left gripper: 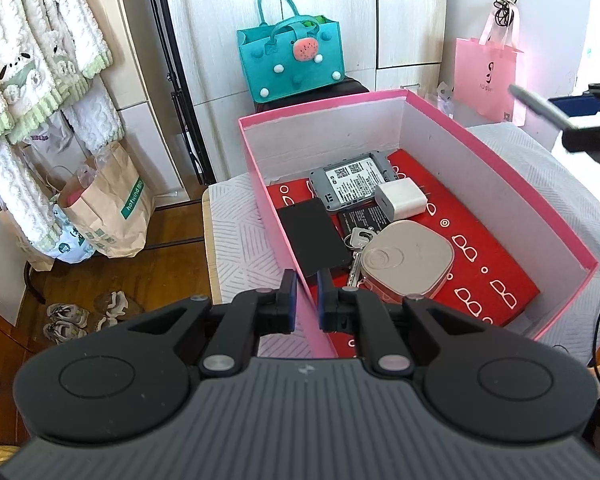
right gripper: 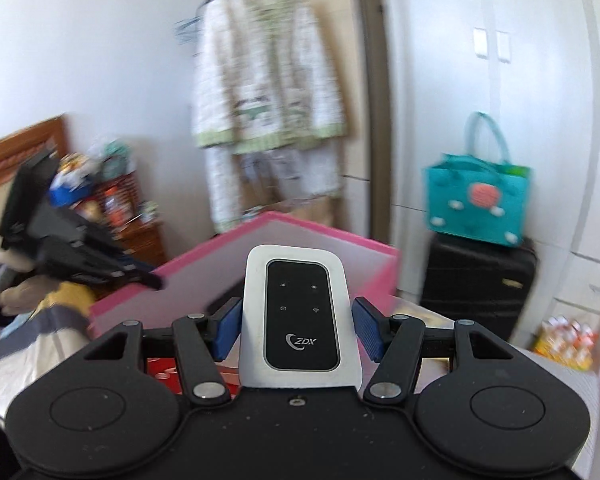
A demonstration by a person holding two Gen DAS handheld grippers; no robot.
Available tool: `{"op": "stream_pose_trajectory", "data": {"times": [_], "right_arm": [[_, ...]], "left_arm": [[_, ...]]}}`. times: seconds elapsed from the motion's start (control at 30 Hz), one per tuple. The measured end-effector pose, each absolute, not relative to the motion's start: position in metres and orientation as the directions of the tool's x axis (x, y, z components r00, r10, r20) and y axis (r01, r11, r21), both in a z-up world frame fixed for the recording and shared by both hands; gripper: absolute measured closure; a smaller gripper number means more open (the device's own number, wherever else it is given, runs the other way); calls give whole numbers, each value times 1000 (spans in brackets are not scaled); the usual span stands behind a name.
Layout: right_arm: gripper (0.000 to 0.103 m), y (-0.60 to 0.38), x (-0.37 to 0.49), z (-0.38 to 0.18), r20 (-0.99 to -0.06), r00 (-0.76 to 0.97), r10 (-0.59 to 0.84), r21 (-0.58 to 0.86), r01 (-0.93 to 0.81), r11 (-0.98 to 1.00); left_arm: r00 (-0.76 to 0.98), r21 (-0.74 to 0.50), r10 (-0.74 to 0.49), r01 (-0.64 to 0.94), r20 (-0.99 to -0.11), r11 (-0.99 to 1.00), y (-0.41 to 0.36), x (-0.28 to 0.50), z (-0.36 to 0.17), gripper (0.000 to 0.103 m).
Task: Organize rigid objects
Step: 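Lift the white router with the right gripper toward the pink box, then open the right gripper to release the router beside the white charger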
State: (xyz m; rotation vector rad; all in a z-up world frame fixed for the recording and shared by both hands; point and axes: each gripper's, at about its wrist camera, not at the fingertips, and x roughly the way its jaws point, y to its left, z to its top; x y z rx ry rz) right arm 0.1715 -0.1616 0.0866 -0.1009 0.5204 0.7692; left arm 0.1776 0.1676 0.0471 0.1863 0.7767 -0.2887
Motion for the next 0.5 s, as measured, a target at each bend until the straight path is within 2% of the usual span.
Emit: {"op": "stream_pose_trajectory", "data": {"times": [0.2, 0.37, 0.5], "right_arm": [[38, -99, 184, 76, -582, 545, 603, -26, -754, 656], [38, -71, 211, 58, -685, 453, 570, -4, -786, 619], [38, -60, 223, 44, -757, 437, 486, 6, -739, 674]], "left_arm": [[681, 58, -192, 327, -707, 943, 172, 176, 47, 94], [681, 54, -201, 333, -704, 941, 173, 176, 47, 94], [681, 55, -206, 341, -703, 938, 173, 176, 46, 94]]}}
